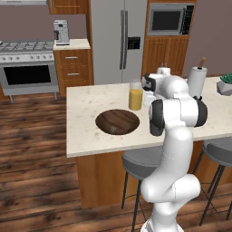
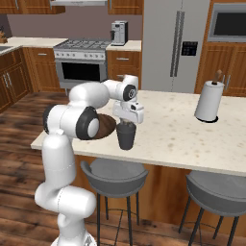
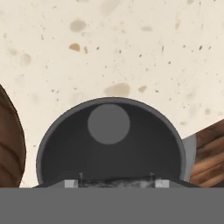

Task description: There are two ice cubes in the ice bowl. Place both ice cubes in the glass cup.

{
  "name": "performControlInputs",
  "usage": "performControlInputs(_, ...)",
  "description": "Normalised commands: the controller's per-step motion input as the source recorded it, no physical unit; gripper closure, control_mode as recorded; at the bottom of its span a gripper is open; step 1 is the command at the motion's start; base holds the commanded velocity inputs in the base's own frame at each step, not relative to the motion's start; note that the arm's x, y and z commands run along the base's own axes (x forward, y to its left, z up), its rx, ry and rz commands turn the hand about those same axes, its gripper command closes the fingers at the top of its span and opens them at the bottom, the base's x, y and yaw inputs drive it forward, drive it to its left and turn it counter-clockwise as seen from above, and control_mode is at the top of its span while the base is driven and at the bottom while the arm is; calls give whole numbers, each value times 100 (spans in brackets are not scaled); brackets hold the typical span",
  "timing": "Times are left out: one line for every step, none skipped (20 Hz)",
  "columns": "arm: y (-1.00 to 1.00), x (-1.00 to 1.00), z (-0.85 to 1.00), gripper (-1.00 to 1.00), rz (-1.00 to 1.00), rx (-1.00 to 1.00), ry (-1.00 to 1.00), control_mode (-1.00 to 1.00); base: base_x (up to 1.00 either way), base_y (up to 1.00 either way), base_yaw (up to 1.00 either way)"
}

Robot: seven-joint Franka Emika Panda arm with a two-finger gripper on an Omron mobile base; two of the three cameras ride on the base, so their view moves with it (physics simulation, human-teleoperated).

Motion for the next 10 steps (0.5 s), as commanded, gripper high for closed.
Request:
performControlInputs(0,1,-14,100,0,0,0,-100,0,0,0)
performControlInputs(0,3,-11,100,0,0,0,-100,0,0,0)
performControlInputs(0,4,-11,100,0,0,0,-100,0,0,0)
performControlInputs(0,5,-9,100,0,0,0,-100,0,0,0)
performControlInputs(0,8,-6,100,0,0,0,-100,0,0,0)
performControlInputs(0,8,-7,100,0,0,0,-100,0,0,0)
performControlInputs(0,11,-8,100,0,0,0,-100,0,0,0)
performControlInputs(0,15,-5,100,0,0,0,-100,0,0,0)
performControlInputs(0,16,-4,100,0,0,0,-100,0,0,0)
performControlInputs(0,18,-3,100,0,0,0,-100,0,0,0)
